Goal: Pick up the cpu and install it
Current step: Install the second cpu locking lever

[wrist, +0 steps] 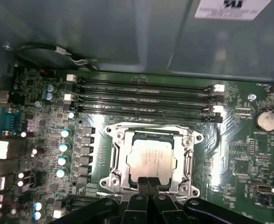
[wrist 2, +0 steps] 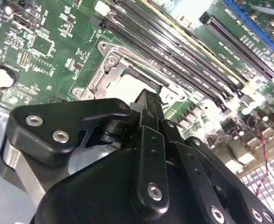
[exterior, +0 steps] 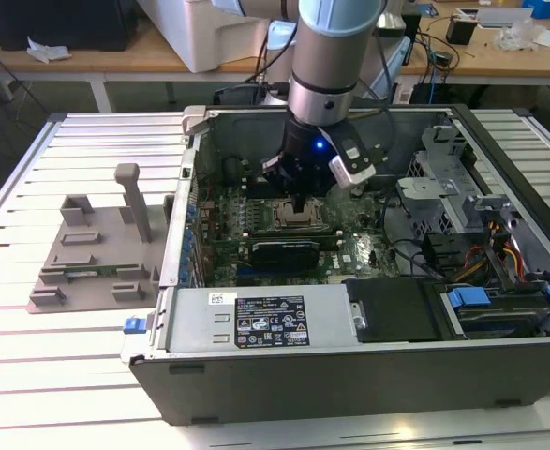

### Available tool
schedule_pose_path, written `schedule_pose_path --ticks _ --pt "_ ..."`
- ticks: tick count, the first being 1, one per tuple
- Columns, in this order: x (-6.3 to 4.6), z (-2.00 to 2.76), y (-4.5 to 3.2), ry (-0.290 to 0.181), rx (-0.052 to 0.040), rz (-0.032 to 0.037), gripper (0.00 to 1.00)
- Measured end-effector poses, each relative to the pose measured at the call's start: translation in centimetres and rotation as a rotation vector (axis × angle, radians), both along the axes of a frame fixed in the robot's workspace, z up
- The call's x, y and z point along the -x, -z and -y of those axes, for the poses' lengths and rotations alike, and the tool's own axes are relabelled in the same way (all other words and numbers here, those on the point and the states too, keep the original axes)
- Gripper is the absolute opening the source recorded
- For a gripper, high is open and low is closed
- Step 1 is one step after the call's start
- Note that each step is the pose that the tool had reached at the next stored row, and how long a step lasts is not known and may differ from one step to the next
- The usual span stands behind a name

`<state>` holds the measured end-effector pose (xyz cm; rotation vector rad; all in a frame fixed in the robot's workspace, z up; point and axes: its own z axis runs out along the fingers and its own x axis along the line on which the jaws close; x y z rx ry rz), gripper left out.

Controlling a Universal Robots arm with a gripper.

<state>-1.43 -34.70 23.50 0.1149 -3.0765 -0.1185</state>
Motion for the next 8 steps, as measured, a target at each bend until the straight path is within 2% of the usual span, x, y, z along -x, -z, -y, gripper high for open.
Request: schedule_pose_path --ticks 8 --pt "0.0 -0.07 -2.01 0.000 0.0020 0.0000 0.11"
